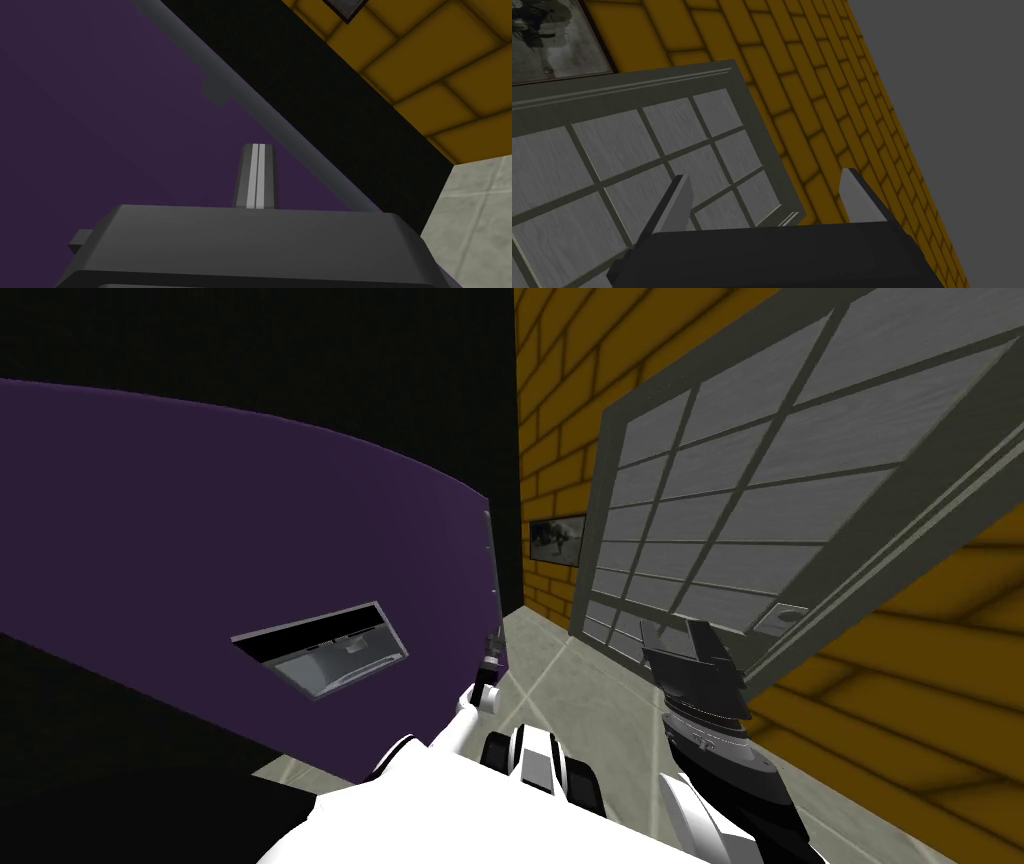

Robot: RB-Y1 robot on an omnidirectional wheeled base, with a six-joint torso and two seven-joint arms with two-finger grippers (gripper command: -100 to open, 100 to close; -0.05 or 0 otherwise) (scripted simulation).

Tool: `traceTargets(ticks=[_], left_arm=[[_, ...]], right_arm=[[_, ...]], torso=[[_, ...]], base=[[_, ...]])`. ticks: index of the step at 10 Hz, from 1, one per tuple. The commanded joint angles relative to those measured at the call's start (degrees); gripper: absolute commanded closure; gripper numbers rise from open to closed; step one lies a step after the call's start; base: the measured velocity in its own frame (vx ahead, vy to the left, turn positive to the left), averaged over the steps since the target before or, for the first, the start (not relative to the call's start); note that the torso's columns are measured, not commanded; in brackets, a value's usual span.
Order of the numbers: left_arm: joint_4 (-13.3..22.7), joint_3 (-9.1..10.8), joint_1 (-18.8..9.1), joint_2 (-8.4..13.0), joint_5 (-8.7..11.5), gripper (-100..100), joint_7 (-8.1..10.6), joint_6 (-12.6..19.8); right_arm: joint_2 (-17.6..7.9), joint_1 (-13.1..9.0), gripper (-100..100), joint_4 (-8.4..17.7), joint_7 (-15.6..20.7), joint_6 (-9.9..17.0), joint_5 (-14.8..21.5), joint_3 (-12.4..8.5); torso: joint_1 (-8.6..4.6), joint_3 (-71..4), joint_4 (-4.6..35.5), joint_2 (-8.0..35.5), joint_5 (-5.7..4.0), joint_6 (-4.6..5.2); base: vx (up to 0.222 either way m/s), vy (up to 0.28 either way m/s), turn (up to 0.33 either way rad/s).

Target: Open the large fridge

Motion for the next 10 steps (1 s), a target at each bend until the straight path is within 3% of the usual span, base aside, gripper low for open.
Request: traceTargets(ticks=[1,3,5,6,10], left_arm=[[1.5,-2.41,-1.7,-0.3,-1.4,100,1.78,-0.1],[1.2,-4.32,-2.2,-0.7,-2.5,100,2.92,0.5],[2.2,-4.04,-2.7,-0.8,-2.3,100,2.76,0.0],[2.1,-3.80,-2.7,1.8,-2.2,-100,2.73,0.1],[2.1,-1.97,-2.9,5.5,-1.2,-100,2.06,0.1]], right_arm=[[0.0,0.0,0,0.0,0.0,0.0,0.0,0.0],[0.0,0.0,0,0.0,0.0,0.0,0.0,0.0],[0.0,0.0,0,0.0,0.0,0.0,0.0,0.0],[0.0,0.0,0,0.0,0.0,0.0,0.0,0.0],[0.0,0.1,0,0.0,0.0,0.0,0.0,0.0]], torso=[[0.09,-0.3,-0.1,-0.5,0.01,-0.02],[0.03,0.1,0.1,0.2,0.01,0.00],[0.00,-0.2,-0.1,-0.3,-0.02,-0.03],[0.07,-0.4,-0.2,-0.7,0.01,-0.02],[0.03,-0.1,-0.1,-0.2,0.00,-0.01]], base=[[-0.331,0.019,-0.113],[-0.368,-0.007,-0.104],[-0.143,-0.007,-0.014],[0.011,-0.005,0.015],[0.144,-0.005,0.044]])
